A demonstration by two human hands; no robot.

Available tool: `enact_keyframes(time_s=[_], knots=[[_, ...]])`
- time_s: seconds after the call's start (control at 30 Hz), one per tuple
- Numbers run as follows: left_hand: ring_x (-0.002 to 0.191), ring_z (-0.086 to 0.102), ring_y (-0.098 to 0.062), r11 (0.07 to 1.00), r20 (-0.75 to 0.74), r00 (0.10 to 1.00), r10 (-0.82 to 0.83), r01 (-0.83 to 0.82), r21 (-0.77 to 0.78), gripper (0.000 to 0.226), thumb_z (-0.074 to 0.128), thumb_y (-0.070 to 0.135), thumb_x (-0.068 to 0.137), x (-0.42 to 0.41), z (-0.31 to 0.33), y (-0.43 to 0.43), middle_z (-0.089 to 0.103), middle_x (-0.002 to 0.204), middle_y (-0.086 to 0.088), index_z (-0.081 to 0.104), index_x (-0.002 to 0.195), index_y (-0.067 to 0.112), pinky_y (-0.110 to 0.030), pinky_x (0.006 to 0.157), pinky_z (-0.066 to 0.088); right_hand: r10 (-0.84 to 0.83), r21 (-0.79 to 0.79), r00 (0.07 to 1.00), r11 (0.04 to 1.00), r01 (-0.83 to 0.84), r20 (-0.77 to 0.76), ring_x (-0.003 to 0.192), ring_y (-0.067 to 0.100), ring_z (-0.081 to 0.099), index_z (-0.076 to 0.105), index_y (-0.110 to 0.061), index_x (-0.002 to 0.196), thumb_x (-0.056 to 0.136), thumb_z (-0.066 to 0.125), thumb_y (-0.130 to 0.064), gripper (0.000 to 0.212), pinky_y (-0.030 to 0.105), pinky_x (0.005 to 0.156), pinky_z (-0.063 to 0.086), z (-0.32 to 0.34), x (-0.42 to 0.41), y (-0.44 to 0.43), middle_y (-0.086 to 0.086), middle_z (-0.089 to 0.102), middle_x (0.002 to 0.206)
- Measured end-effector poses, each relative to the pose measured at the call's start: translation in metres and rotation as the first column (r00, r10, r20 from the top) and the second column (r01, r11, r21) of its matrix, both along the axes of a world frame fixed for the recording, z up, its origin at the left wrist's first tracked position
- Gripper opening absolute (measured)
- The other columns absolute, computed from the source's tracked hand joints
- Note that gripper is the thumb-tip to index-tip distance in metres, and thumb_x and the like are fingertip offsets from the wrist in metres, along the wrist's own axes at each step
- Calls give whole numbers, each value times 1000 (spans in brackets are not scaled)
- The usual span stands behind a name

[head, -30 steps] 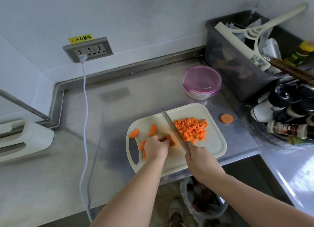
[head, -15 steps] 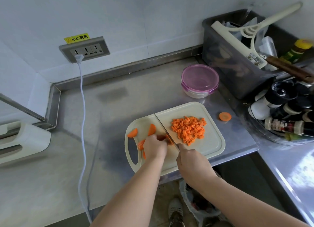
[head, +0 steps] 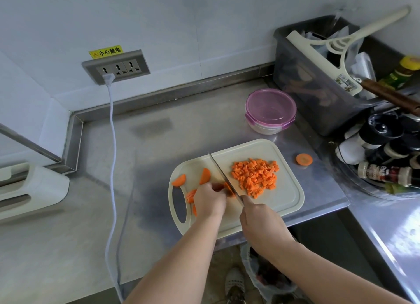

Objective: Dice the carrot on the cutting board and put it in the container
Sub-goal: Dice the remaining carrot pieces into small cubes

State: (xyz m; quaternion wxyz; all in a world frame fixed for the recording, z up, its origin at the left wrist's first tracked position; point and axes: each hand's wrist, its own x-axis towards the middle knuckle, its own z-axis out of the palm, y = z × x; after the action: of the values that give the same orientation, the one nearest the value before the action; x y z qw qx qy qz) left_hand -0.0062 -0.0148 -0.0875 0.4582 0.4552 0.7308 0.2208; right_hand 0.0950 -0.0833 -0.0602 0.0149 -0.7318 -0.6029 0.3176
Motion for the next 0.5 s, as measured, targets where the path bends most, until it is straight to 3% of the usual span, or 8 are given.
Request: enact_keyframes(time_s=[0.1,0.3,0.43,0.5], knots=[[96,64,-19,1000,7,1000,20,-19,-17,15,64,17,88,0,1,-1,71,99,-3,72,100,13,-26,84,46,-4,4,1000,1000,4,3,78,24,65,35,-20,138,98,36,-13,41,35,67,52,-2,-1,0,4,62,85],[97,61,-15,1000,-17,1000,-3,3,-19,19,61,17,90,0,-1,-1,70,106,0,72,104,12,-20,80,39,-5,21,1000,1000,6,-16,83,25,64,35,-20,139,100,33,-17,39,36,73,53,0,3,-1,5,65,92],[95,59,-13,1000,-18,1000,-4,4,-5,18,62,16,89,0,-1,0,65,106,10,72,104,11,-20,80,40,-1,28,1000,1000,2,-23,79,25,65,37,-20,137,100,33,-17,38,35,68,50,-1,3,-2,4,62,84],[97,60,-14,1000,-23,1000,-8,8,-11,18,62,18,90,0,-1,0,67,105,5,72,104,12,-20,80,40,2,30,1000,1000,-1,-25,78,25,65,37,-20,137,100,34,-16,38,34,66,49,-1,3,-2,3,59,80]])
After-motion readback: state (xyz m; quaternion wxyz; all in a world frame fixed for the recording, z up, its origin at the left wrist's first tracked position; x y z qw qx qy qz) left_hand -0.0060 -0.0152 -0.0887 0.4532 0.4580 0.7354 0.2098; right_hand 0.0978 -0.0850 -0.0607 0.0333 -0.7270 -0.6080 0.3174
